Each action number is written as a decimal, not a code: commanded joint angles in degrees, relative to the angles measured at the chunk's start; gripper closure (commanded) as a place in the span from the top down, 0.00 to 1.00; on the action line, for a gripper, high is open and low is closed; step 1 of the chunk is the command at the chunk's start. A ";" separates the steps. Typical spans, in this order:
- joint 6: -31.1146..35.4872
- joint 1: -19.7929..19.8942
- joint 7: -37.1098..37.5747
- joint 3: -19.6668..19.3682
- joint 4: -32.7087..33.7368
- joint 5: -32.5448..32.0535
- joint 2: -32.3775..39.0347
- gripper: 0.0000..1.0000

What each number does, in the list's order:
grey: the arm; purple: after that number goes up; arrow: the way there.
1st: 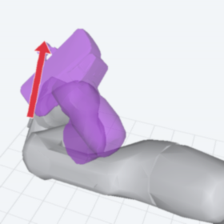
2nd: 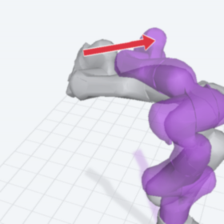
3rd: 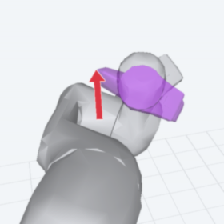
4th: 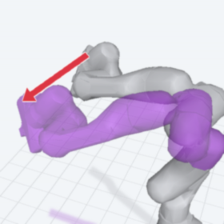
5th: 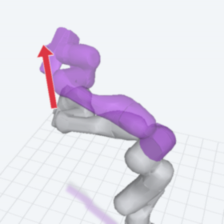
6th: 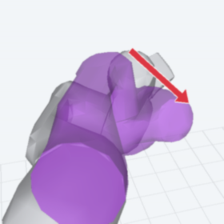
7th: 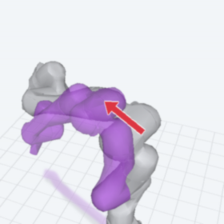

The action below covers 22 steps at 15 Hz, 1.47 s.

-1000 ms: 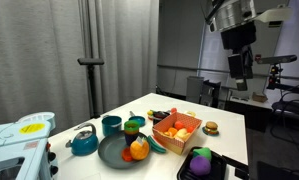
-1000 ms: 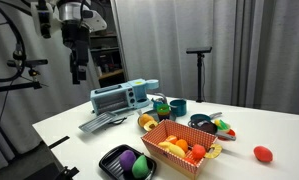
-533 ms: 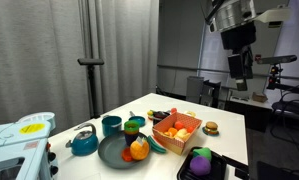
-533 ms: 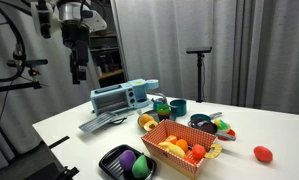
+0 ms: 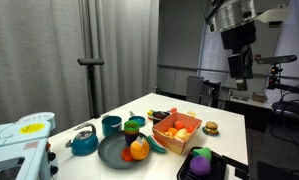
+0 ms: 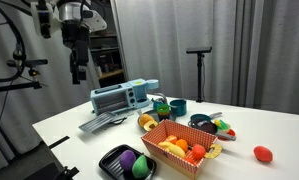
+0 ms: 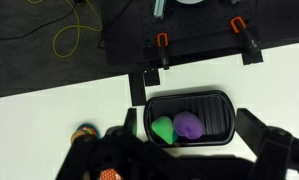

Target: Take the lid off the pot and place it in the box

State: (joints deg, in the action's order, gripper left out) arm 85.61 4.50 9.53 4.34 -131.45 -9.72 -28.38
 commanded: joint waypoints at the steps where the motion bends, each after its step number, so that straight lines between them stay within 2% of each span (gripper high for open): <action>1: -0.18 -1.14 0.41 -0.91 0.11 -0.31 0.08 1.00; 5: 0.23 -1.13 0.67 -1.03 0.17 0.08 0.62 1.00; 10: 8.15 -0.40 3.66 -1.77 0.27 0.05 5.55 1.00; 17: 23.57 0.97 7.18 -4.36 4.09 0.06 17.97 1.00; 22: 28.32 2.27 9.45 -7.39 11.51 -0.77 28.02 1.00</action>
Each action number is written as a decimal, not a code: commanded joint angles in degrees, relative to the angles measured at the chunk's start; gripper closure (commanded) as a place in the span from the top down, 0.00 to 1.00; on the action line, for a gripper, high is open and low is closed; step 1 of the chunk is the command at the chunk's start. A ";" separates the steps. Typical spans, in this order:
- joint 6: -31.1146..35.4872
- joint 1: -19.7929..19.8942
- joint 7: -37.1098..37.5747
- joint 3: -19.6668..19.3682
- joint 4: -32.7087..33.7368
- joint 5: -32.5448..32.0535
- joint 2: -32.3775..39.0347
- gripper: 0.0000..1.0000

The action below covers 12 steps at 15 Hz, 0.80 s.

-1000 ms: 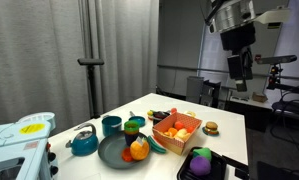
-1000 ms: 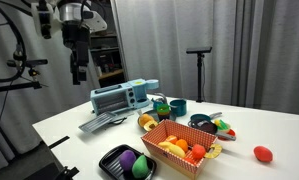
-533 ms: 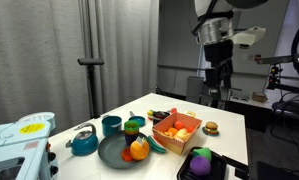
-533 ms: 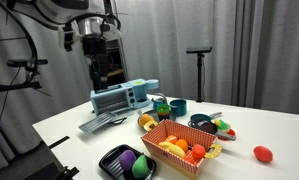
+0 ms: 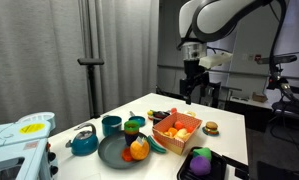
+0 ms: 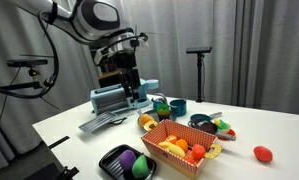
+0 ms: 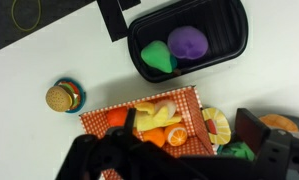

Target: Take the lid off the pot and place it in the box

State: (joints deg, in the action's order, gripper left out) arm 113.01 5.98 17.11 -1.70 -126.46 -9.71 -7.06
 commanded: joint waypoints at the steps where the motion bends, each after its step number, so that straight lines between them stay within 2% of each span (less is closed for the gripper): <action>1: 1.14 0.88 2.29 -1.97 8.27 -0.69 8.60 1.00; 7: -0.58 0.25 4.89 -4.56 17.94 0.75 17.92 1.00; 8: -0.84 0.07 5.15 -4.66 18.56 1.06 18.37 1.00; 9: 1.01 0.00 3.87 -4.74 14.75 0.30 16.06 1.00; 12: 1.01 -0.09 3.92 -4.79 15.14 0.33 16.84 1.00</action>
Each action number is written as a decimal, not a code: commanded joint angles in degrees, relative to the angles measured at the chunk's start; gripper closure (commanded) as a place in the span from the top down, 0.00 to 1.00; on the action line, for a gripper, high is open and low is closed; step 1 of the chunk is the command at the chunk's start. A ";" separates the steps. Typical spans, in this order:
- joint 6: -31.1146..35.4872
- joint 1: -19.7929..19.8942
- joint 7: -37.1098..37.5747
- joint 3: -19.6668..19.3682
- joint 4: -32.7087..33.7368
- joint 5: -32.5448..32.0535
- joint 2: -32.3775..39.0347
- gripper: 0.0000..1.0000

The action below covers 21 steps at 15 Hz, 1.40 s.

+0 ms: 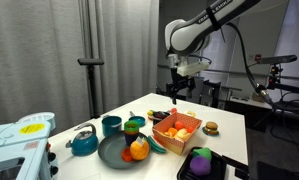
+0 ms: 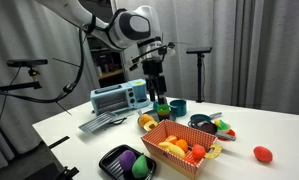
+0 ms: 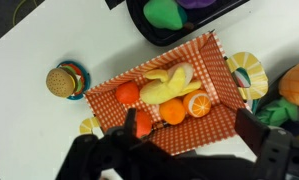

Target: Take the lid off the pot and place it in the box

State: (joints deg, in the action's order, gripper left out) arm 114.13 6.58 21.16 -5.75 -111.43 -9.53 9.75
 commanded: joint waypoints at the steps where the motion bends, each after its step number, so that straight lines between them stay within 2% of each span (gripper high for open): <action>1: -0.11 -0.70 -0.14 -0.74 0.11 0.14 -0.01 1.00; 11: -0.11 -0.70 -0.14 -0.73 0.10 0.14 -0.04 1.00; 16: 0.16 0.04 1.82 -1.63 3.03 2.34 5.07 1.00; 21: 2.08 2.20 -5.35 -2.28 9.30 8.27 13.34 1.00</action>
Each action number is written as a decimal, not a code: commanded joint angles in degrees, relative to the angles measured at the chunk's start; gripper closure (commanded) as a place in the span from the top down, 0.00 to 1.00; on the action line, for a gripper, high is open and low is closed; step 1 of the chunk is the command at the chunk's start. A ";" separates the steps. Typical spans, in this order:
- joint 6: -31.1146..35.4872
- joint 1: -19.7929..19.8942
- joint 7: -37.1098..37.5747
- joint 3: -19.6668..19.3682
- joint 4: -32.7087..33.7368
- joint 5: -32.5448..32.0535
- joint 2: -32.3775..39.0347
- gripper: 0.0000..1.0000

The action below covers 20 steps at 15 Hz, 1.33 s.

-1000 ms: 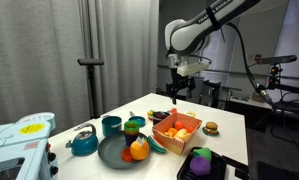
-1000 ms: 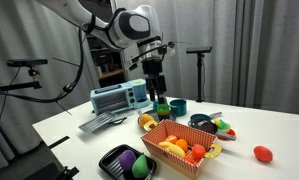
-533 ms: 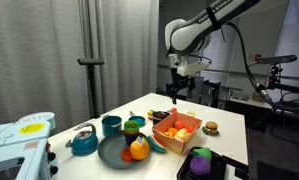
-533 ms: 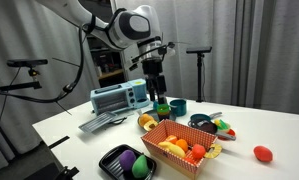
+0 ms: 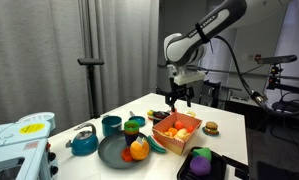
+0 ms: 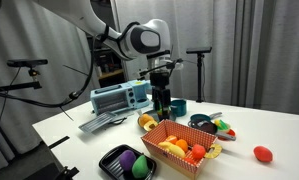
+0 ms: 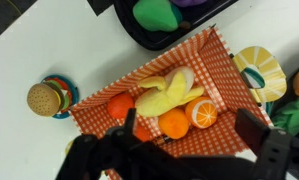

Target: Take the lid off the pot and place it in the box

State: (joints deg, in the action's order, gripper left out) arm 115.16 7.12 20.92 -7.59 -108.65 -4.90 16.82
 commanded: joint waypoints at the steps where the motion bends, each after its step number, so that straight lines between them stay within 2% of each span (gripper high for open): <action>1: 1.07 2.26 -6.64 -0.56 8.87 4.56 8.41 1.00; 6: -0.52 4.72 -10.18 -0.43 22.99 7.57 19.89 1.00; 7: -0.94 6.33 -11.53 -0.94 26.03 7.87 21.95 1.00; 16: -3.64 5.56 -6.05 -0.07 48.18 9.00 38.41 1.00; 19: -7.48 5.89 -6.40 0.94 54.60 9.49 42.42 1.00; 20: -9.28 7.15 -8.22 0.88 56.84 9.23 43.44 1.00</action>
State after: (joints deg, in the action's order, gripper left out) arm 112.04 12.37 14.49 -7.07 -62.69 3.12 54.46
